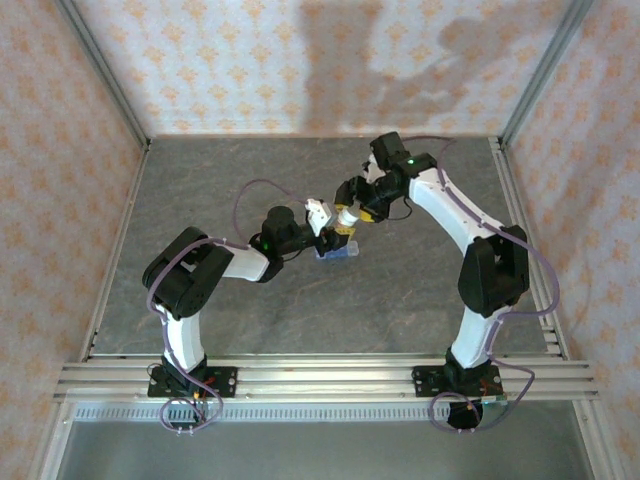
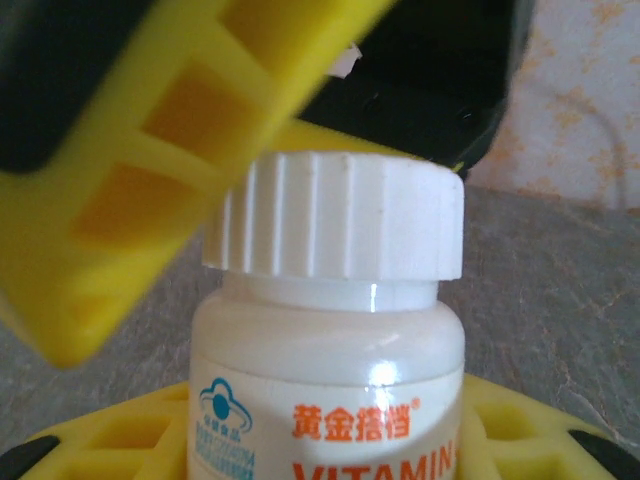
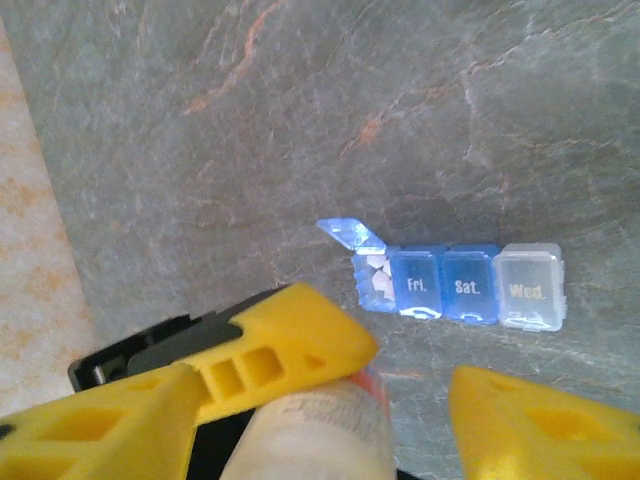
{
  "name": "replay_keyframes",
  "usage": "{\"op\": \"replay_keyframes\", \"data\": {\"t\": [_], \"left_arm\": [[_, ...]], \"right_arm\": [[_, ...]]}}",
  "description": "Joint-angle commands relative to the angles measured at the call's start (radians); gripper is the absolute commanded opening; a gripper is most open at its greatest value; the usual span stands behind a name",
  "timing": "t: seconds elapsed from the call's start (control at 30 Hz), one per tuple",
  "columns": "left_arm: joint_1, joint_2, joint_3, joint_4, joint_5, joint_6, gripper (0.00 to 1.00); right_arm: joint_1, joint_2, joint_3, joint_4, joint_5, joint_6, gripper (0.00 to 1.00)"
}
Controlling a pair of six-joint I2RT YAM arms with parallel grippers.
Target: Sort the pills into containers
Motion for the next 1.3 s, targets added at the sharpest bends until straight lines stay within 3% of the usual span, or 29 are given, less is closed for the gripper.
{"op": "replay_keyframes", "data": {"t": [0.0,0.17,0.3,0.53,0.9,1.1,1.27], "left_arm": [[-0.004,-0.031,0.01,0.098,0.012,-0.011,0.0],[-0.005,-0.03,0.003,0.114,0.016,-0.026,0.0],[-0.004,-0.036,0.0,0.116,0.027,-0.033,0.0],[0.0,-0.038,0.017,0.116,0.082,-0.079,0.0],[0.0,-0.021,0.046,0.116,0.111,-0.122,0.0],[0.0,-0.025,0.048,0.111,0.116,-0.123,0.0],[-0.001,-0.03,0.047,0.108,0.117,-0.122,0.0]], "right_arm": [[-0.042,-0.089,0.028,-0.01,0.031,-0.005,0.76],[-0.086,-0.184,-0.029,0.033,0.017,-0.008,0.85],[-0.101,-0.232,-0.067,0.066,0.003,-0.065,0.84],[-0.095,-0.262,-0.08,-0.001,-0.034,-0.362,0.81],[-0.028,-0.201,-0.044,-0.057,-0.066,-0.43,0.81],[-0.019,-0.17,-0.04,-0.056,-0.058,-0.428,0.72],[-0.019,-0.158,-0.039,-0.047,-0.063,-0.416,0.56]]}}
